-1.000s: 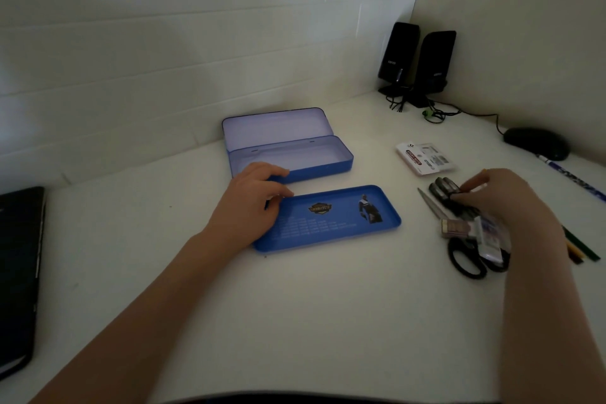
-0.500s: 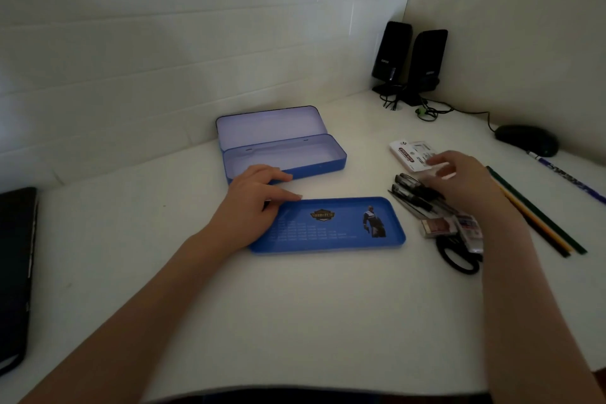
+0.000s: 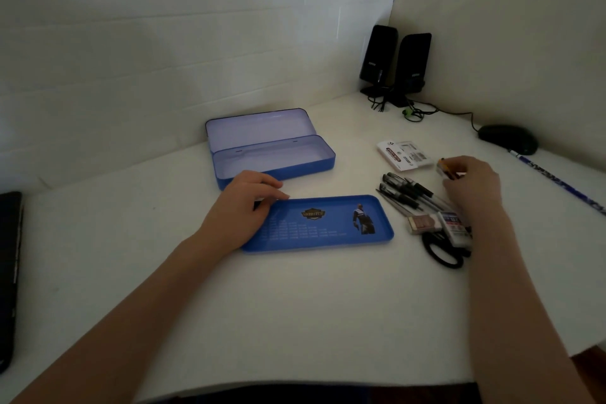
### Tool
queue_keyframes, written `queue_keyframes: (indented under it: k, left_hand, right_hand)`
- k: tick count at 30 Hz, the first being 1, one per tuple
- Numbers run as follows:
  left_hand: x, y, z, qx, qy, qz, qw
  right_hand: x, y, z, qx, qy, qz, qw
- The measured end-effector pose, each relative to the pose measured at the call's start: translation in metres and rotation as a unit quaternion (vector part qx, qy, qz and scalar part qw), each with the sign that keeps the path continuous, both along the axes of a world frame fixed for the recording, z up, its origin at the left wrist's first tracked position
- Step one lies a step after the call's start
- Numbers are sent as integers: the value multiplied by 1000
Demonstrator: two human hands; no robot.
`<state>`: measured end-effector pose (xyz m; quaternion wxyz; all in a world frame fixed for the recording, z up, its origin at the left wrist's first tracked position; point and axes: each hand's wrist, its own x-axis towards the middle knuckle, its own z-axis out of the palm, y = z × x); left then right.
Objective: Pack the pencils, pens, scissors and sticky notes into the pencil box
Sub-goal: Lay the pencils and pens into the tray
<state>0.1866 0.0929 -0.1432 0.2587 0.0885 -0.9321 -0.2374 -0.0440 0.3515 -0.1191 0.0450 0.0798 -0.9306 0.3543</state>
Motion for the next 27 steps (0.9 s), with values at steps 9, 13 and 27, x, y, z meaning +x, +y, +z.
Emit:
queue_keyframes:
  k: [9, 13, 27]
  left_hand:
    - [0, 0, 0, 12, -7, 4, 1000]
    - [0, 1, 1, 17, -7, 5, 1000]
    - [1, 1, 2, 23, -7, 3, 1000]
  right_hand:
    - [5, -4, 5, -42, -53, 35, 997]
    - [5, -14, 5, -7, -54, 64, 996]
    - [32, -43, 11, 110, 38, 202, 972]
